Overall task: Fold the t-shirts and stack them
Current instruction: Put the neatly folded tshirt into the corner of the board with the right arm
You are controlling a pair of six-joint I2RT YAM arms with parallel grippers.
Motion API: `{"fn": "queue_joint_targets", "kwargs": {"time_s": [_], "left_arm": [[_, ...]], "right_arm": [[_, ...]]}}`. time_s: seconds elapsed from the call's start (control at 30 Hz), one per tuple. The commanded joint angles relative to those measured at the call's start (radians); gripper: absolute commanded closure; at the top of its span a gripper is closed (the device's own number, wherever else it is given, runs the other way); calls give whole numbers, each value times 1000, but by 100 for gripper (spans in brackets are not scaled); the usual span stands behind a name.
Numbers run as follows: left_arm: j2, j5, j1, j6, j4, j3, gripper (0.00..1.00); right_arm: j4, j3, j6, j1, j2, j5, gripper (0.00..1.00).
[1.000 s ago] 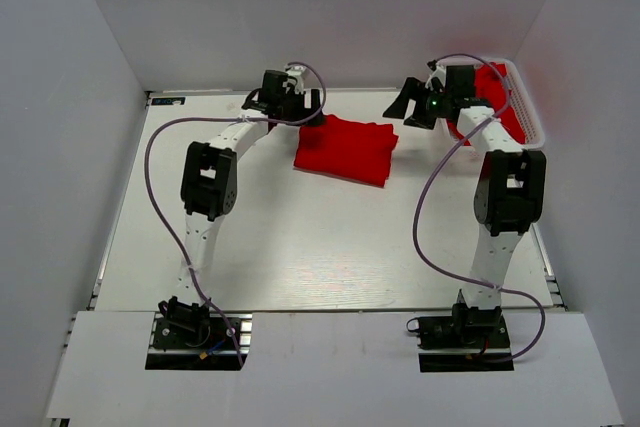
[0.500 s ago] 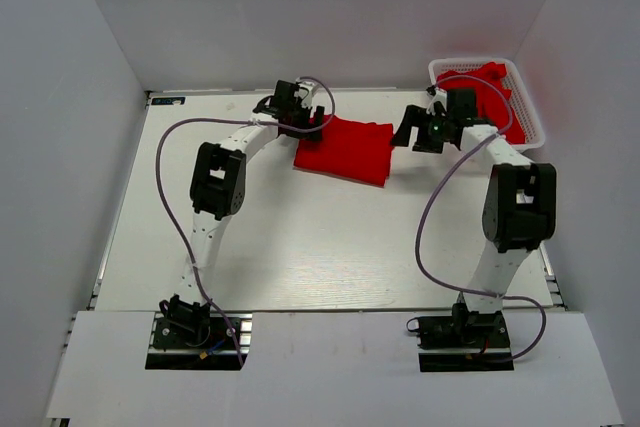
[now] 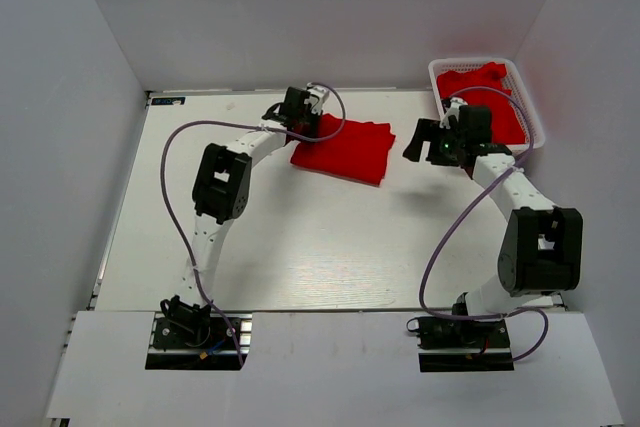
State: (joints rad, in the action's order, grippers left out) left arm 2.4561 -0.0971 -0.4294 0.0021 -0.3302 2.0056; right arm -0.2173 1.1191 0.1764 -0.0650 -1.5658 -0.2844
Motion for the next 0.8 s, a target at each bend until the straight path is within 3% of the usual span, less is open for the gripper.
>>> {"fn": "queue_joint_targets", "kwargs": {"time_s": [0.0, 0.23, 0.37, 0.6, 0.77], "left_arm": [[-112, 23, 66, 27, 26, -65, 100], [-126, 14, 167, 107, -87, 10, 100], [-135, 79, 250, 107, -128, 34, 100], [-146, 128, 374, 176, -103, 36, 100], [-36, 163, 469, 207, -167, 212, 100]], "right_arm": [[53, -31, 3, 8, 75, 77, 10], [50, -65, 12, 11, 108, 120, 10], [50, -45, 31, 10, 98, 129, 10], [24, 19, 44, 11, 40, 139, 10], [6, 50, 57, 7, 15, 159, 10]]}}
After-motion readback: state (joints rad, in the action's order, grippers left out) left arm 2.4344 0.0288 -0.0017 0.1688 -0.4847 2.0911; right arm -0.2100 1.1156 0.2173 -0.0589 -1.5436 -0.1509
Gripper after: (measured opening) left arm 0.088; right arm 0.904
